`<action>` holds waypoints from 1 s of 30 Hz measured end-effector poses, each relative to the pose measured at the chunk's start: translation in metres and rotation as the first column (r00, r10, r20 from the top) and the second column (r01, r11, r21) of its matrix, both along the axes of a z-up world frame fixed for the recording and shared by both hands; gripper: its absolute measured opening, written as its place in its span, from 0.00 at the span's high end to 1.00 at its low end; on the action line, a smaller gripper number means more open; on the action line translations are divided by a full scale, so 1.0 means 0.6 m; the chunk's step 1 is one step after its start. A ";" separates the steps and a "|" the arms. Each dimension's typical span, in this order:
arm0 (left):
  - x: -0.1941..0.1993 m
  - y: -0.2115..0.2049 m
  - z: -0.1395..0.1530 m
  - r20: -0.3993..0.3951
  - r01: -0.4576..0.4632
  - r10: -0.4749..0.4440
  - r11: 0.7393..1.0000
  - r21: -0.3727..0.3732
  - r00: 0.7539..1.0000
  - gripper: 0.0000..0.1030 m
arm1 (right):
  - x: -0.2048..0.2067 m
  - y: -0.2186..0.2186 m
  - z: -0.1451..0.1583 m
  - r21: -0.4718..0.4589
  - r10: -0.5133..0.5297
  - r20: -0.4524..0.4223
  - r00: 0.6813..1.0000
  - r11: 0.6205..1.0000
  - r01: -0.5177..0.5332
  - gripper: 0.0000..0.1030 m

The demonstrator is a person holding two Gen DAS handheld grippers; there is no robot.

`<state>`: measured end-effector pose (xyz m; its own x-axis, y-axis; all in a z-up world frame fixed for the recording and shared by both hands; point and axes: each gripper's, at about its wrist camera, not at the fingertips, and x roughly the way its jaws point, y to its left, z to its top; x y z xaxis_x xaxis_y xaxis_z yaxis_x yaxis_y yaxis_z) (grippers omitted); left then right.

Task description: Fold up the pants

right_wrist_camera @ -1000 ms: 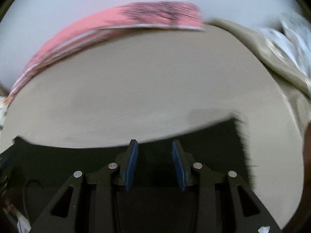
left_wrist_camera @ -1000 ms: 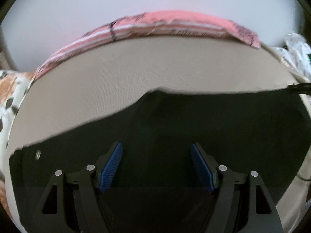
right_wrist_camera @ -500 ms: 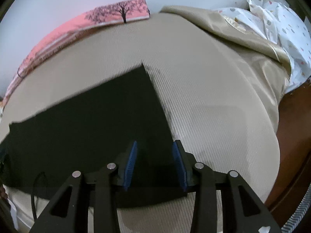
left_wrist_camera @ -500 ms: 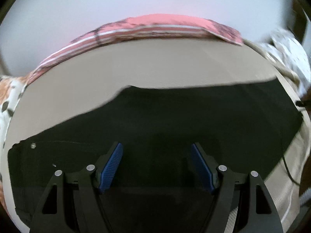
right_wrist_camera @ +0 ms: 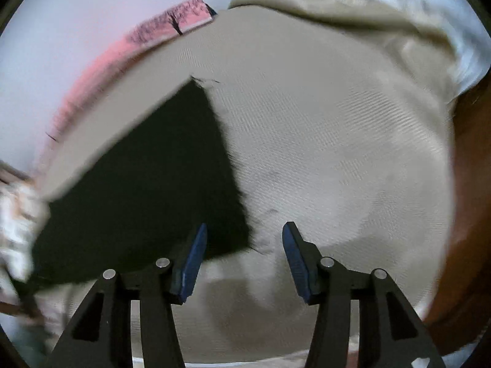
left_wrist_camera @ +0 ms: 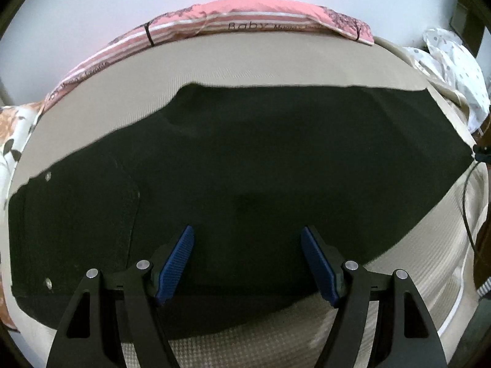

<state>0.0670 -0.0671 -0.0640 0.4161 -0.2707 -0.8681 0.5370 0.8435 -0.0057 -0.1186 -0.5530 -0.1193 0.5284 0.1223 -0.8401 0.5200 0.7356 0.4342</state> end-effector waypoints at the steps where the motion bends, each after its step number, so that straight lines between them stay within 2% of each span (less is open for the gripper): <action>1: 0.001 -0.005 0.005 0.000 0.000 0.000 1.000 -0.014 1.000 0.29 | 0.001 -0.016 -0.006 0.077 0.002 0.034 0.999 0.997 -0.005 0.53; 4: 0.010 -0.030 0.018 -0.010 0.006 -0.007 0.998 -0.059 1.000 0.29 | 0.003 -0.051 -0.035 0.249 0.017 0.079 0.997 0.968 -0.036 0.52; 7: 0.017 -0.070 0.019 -0.039 0.027 -0.030 0.997 -0.078 0.999 0.29 | 0.003 -0.070 -0.051 0.331 0.018 0.110 0.994 0.942 -0.053 0.53; 10: 0.020 -0.102 0.015 -0.063 0.044 -0.049 0.996 -0.079 0.997 0.29 | 0.015 -0.080 -0.054 0.336 0.044 0.142 0.989 0.938 -0.090 0.59; 12: 0.022 -0.127 0.007 -0.076 0.066 -0.070 0.996 -0.060 0.995 0.29 | 0.033 -0.082 -0.067 0.368 0.072 0.171 0.983 0.920 -0.131 0.67; 16: 0.021 -0.156 -0.008 -0.091 0.086 -0.087 0.996 -0.017 0.992 0.29 | 0.073 -0.082 -0.080 0.408 0.108 0.231 0.967 0.891 -0.197 0.74; 20: 0.021 -0.166 -0.019 -0.088 0.092 -0.090 0.996 0.017 0.992 0.29 | 0.114 -0.079 -0.091 0.404 0.135 0.247 0.960 0.886 -0.228 0.91; 25: 0.022 -0.171 -0.022 -0.067 0.087 -0.086 0.996 0.015 0.994 0.26 | 0.137 -0.073 -0.095 0.408 0.121 0.264 0.957 0.885 -0.224 0.93; 30: 0.024 -0.171 -0.023 -0.051 0.080 -0.080 0.997 0.002 0.995 0.23 | 0.134 -0.047 -0.063 0.370 0.088 0.283 0.955 0.909 -0.193 0.94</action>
<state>0.0814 -0.1697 -0.0781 0.3484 -0.2979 -0.8887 0.6018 0.7980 -0.0315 -0.0381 -0.5811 -0.1570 0.6695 0.5006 -0.5488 0.2574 0.5367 0.8036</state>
